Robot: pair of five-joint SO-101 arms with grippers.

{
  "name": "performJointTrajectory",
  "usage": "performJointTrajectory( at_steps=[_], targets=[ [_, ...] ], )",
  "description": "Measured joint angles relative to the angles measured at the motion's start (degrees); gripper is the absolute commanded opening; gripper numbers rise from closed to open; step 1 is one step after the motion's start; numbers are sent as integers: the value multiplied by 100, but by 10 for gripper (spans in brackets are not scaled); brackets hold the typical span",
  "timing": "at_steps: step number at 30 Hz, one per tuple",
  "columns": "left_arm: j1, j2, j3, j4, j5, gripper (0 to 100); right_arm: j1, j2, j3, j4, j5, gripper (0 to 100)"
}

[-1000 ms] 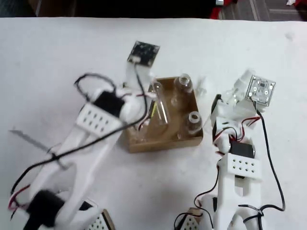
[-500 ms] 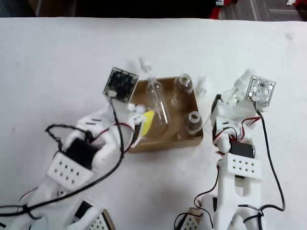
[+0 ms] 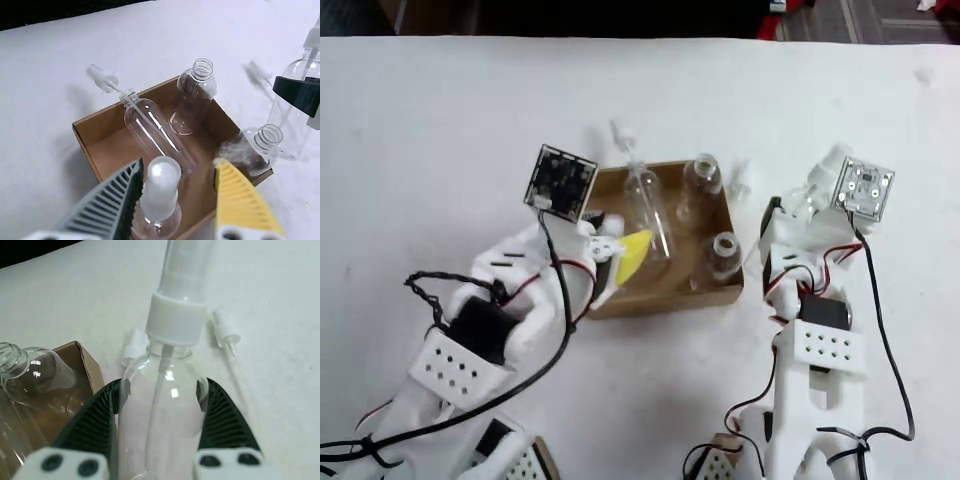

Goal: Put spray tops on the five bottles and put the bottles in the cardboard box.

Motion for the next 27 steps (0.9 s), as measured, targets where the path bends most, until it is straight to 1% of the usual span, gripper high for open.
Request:
performJointTrajectory(
  at_steps=[4, 9, 13, 15, 17, 23, 27],
  targets=[
    [-44, 0, -519, 88, -290, 222, 0, 0, 0, 0, 0, 18],
    [-422, 0, -1565, 378, -404, 222, 0, 0, 0, 0, 0, 18],
    [-677, 35, -2154, 387, -536, 222, 0, 0, 0, 0, 0, 18],
    [-738, 255, -2479, 387, -642, 221, 0, 0, 0, 0, 0, 18],
    [-870, 844, -2857, 387, -686, 220, 0, 0, 0, 0, 0, 18],
    [-1204, 3200, -4237, 387, -712, 221, 0, 0, 0, 0, 0, 18],
    [-1196, 4844, -5196, 387, -712, 221, 0, 0, 0, 0, 0, 18]
  ],
)
